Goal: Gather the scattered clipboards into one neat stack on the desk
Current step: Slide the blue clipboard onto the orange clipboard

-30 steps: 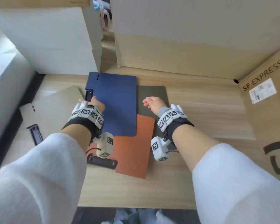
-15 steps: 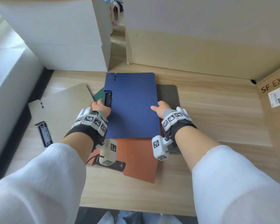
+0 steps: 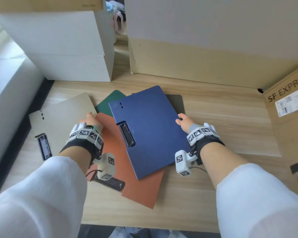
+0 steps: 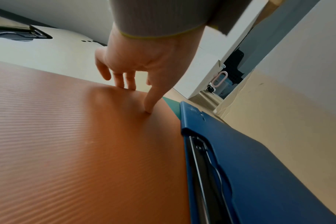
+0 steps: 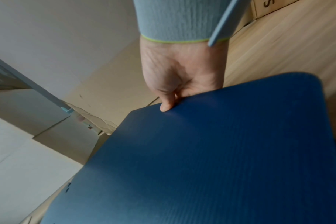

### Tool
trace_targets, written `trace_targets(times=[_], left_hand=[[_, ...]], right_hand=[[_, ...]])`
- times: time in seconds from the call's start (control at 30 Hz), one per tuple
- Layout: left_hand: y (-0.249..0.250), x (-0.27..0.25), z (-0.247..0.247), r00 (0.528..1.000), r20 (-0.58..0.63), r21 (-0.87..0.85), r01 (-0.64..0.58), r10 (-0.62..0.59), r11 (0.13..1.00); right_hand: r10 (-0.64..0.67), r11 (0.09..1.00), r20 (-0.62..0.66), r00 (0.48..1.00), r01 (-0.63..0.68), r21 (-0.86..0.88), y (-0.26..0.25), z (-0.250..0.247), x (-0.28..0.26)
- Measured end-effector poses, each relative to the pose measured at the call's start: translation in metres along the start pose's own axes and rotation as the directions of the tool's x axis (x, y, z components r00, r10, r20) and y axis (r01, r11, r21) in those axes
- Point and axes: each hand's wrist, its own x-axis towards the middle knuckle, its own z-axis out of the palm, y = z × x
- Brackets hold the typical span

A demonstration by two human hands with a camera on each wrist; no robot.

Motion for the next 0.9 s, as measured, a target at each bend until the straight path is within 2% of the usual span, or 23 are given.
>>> trace_targets(times=[0.13,0.23,0.37,0.5,0.73,0.8,0.9], left_hand=[[0.018,-0.008,0.012,0.993,0.014,-0.015,-0.121,0.121,0.993],[0.037,-0.019,0.017,0.977,0.026,0.077,-0.212,0.21,0.974],[0.044,-0.024,0.019,0.991,0.08,0.234,-0.122,0.106,0.965],[0.049,-0.013,0.018,0.992,0.094,0.205,-0.099,0.081,0.974],[0.099,-0.019,0.014,0.955,0.056,-0.032,-0.291,0.292,0.956],[0.114,-0.022,0.018,0.925,0.052,-0.037,-0.374,0.376,0.927],[0.129,-0.026,0.024,0.872,0.151,0.034,-0.476,0.466,0.879]], right_hand=[[0.044,0.998,0.0,0.999,-0.044,0.047,0.022,-0.003,-0.002],[0.07,0.992,-0.018,0.997,-0.068,0.102,0.033,-0.01,-0.003],[0.082,0.986,-0.042,0.996,-0.075,0.147,0.044,-0.023,-0.002],[0.07,0.979,-0.047,0.996,-0.06,0.196,0.048,-0.029,-0.003],[0.119,0.959,-0.094,0.988,-0.09,0.27,0.07,-0.046,-0.003],[0.145,0.951,-0.122,0.982,-0.104,0.292,0.077,-0.053,-0.002],[0.174,0.942,-0.143,0.974,-0.122,0.314,0.087,-0.064,0.0]])
